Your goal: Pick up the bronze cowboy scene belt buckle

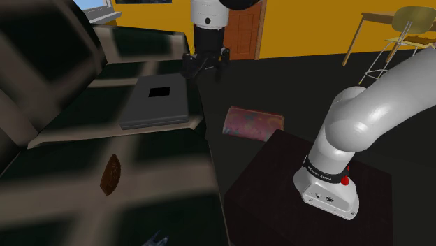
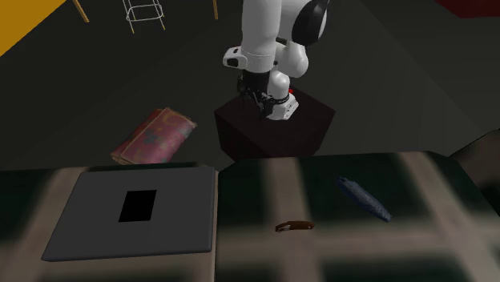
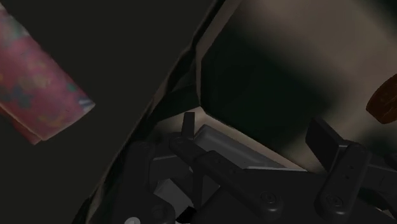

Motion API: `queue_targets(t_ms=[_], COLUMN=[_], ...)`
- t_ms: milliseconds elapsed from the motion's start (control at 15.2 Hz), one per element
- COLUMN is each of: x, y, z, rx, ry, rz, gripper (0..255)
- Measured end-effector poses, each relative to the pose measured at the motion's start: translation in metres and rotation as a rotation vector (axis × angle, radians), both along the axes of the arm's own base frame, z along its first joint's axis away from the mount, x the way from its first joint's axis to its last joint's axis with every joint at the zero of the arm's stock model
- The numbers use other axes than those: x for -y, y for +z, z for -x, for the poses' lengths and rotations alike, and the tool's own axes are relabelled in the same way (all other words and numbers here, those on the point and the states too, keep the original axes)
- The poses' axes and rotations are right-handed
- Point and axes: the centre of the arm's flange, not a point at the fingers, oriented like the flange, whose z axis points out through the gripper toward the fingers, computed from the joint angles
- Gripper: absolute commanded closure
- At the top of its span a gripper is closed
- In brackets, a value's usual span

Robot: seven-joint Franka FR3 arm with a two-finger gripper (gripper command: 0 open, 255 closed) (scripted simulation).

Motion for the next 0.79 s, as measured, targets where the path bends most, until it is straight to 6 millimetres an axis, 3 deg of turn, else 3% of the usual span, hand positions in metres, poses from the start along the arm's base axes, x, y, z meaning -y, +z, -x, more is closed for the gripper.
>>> queue_targets(t_ms=[792], x=[-0.137], y=[-0.071], z=[-0.052], rx=[0.013], ry=[-0.054], rz=[0.031], gripper=[0])
